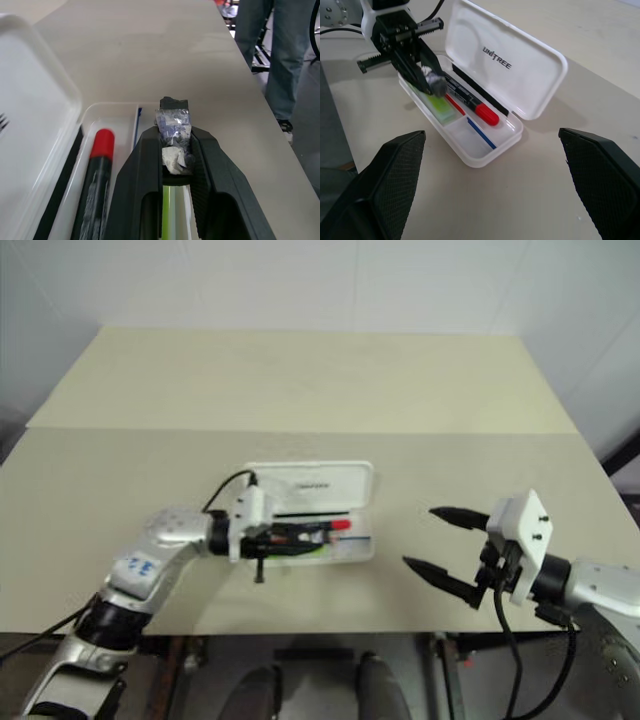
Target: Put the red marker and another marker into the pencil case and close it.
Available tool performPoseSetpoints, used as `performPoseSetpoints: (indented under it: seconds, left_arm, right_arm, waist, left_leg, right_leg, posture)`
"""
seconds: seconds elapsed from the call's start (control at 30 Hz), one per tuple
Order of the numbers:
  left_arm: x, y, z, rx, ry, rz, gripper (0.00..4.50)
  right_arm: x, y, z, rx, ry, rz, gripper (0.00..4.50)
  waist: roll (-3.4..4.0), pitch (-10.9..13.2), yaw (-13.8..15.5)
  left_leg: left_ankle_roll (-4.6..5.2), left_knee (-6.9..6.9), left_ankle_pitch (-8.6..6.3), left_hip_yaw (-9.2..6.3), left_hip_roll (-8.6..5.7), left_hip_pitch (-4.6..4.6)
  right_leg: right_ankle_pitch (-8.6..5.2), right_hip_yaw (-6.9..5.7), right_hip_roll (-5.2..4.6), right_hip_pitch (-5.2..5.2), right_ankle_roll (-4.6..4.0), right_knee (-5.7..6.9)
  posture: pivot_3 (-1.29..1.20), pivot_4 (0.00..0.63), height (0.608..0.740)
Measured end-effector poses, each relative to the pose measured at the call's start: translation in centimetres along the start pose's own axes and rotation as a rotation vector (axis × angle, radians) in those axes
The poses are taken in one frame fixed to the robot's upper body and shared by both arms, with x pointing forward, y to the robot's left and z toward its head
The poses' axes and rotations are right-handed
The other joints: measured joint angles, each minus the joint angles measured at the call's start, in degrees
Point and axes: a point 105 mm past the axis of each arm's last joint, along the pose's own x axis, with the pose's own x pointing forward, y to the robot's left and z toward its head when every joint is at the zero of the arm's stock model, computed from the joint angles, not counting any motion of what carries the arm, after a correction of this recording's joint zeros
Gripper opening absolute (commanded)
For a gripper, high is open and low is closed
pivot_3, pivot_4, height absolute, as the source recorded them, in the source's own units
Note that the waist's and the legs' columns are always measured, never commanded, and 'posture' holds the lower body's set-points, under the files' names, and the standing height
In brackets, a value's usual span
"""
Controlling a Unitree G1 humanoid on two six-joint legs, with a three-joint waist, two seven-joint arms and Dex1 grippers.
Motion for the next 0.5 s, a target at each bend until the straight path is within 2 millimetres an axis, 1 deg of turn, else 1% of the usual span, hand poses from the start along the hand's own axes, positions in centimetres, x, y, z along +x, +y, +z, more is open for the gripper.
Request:
performPoseSetpoints:
  seconds: [0.1,0.2,0.3,0.5]
  left_arm:
    - [1.2,0.1,0.0,0.002,-0.008,-0.013,0.32]
    - [2.1,-0.2,0.2,0.024,-0.013,-0.042,0.32]
    - [3.1,-0.4,0.0,0.027,-0.009,-0.060,0.32]
    - [3.5,0.0,-0.5,0.033,0.011,-0.047,0.32]
  right_arm:
    - [0.0,0.4,0.0,0.005,0.001,0.001,4.50]
    - [-0.1,0.4,0.1,0.000,0.000,-0.013,4.50]
    - [0.0,0.7,0.4,-0.006,-0.010,-0.016,4.50]
    - [0.0,0.6,0.4,0.000,-0.013,-0.041,4.50]
  waist:
    - [0.00,0.00,-0.07]
    - [0.01,0.00,-0.05]
    - [0.01,-0.01,0.01]
    - [0.02,-0.01,-0.03]
  left_leg:
    - [0.01,0.01,0.01,0.00,0.00,0.01]
    - [0.02,0.00,0.01,-0.01,0.00,0.02]
    - [0.02,0.04,0.02,-0.01,0.00,0.01]
    - [0.02,0.03,0.02,-0.01,0.00,0.01]
  right_leg:
    - [0.00,0.01,0.01,0.00,0.01,0.03]
    - [0.01,0.00,0.01,-0.01,0.02,0.05]
    - [0.02,0.01,0.01,0.01,0.03,0.05]
    - [0.02,0.01,0.01,0.00,0.04,0.05]
  posture:
    - [0.00,0.150,0.740]
    - [0.00,0.150,0.740]
    - [0.00,0.150,0.740]
    - [0.00,0.150,0.740]
